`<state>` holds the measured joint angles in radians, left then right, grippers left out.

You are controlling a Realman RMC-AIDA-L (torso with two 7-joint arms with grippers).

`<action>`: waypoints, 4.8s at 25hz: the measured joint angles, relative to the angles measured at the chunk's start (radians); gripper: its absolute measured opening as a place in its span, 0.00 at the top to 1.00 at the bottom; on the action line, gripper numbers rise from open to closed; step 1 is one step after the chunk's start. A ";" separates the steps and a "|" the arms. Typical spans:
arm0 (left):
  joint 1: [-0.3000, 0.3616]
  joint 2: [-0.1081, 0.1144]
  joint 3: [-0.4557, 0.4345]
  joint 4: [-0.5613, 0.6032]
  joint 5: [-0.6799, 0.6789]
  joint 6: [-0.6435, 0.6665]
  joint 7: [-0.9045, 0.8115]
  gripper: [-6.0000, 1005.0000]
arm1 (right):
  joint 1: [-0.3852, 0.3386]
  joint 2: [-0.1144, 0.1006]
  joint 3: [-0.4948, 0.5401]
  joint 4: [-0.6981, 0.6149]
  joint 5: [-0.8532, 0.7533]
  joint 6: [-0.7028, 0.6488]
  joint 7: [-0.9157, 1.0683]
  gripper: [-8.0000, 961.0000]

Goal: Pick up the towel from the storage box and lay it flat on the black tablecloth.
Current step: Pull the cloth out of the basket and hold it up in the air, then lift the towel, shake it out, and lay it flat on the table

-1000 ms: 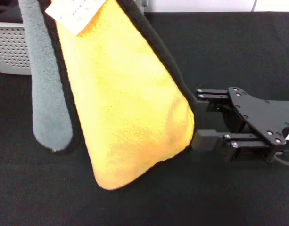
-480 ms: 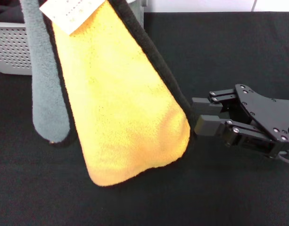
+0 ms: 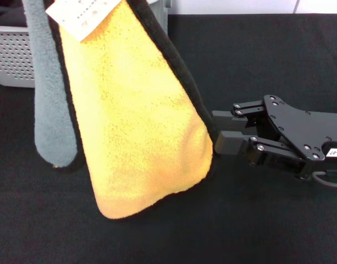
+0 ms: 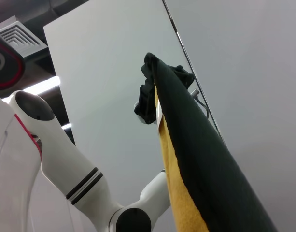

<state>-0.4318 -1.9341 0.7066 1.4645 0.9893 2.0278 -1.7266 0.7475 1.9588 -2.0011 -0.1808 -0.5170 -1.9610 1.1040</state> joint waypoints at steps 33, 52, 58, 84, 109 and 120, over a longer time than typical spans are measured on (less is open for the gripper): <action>-0.001 0.006 0.001 -0.128 0.072 -0.001 0.012 0.97 | -0.034 -0.007 0.022 0.010 -0.020 0.005 -0.128 0.98; 0.170 0.242 0.460 -0.273 0.097 0.014 0.010 0.97 | -0.107 -0.120 0.089 -0.046 -0.091 -0.186 -0.001 0.98; 0.216 0.341 0.581 -0.270 0.050 0.018 -0.005 0.97 | -0.129 -0.123 0.094 -0.188 -0.160 -0.185 0.076 0.98; 0.183 0.470 0.515 -0.252 0.161 0.022 -0.113 0.97 | -0.056 -0.061 0.122 -0.280 -0.215 -0.187 0.208 0.97; 0.295 0.472 0.399 -0.037 0.220 0.021 -0.285 0.97 | -0.071 -0.062 0.227 -0.251 -0.228 -0.175 0.279 0.96; 0.052 0.244 0.221 -0.275 0.804 0.009 -0.232 0.97 | 0.035 0.001 0.255 -0.139 -0.409 0.308 0.226 0.96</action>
<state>-0.3800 -1.6898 0.9279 1.1894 1.7935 2.0369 -1.9583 0.7823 1.9599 -1.7457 -0.3202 -0.9262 -1.6532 1.3300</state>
